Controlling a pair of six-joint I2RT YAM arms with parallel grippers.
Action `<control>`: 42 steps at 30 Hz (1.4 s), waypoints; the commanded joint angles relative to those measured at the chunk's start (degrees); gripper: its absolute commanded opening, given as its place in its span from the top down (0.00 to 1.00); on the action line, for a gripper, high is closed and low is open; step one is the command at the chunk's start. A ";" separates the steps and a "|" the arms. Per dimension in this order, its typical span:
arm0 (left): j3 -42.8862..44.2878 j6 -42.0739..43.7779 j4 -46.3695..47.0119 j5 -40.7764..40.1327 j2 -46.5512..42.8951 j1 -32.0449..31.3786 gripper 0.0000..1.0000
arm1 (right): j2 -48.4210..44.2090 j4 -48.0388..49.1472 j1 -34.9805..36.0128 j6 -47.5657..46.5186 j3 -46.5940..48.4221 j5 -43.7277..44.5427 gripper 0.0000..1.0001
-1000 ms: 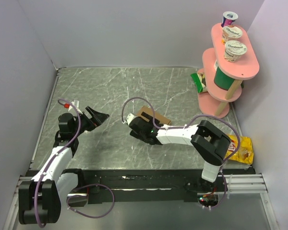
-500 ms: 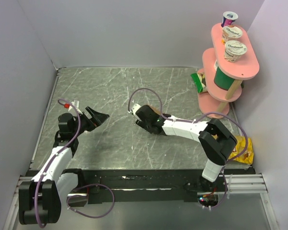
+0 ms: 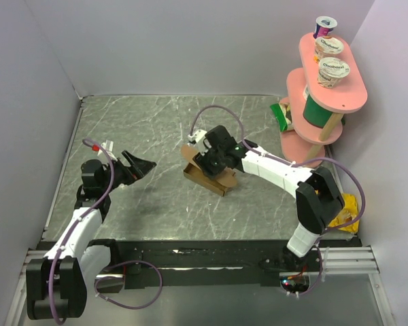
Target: Fold the paper box
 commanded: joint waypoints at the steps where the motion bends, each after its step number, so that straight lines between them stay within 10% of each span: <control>1: -2.26 -2.13 6.21 2.48 0.75 0.09 0.04 | -1.85 -3.16 2.44 1.60 -3.09 -3.50 0.42; 14: -2.88 -2.40 8.06 2.13 2.77 0.09 0.04 | -3.70 13.20 16.24 4.59 -18.39 27.03 0.34; 23: 0.01 -0.99 9.38 -3.31 10.93 -7.90 0.04 | -7.19 11.19 20.55 3.53 -17.78 23.43 0.00; 33: 10.20 -0.29 11.23 -2.88 21.40 -11.16 0.04 | -19.96 0.91 20.56 9.49 -12.07 12.27 0.00; 42: 13.99 5.59 9.46 -3.76 29.57 -16.34 0.02 | -13.90 1.25 1.14 14.59 -9.87 -5.04 0.00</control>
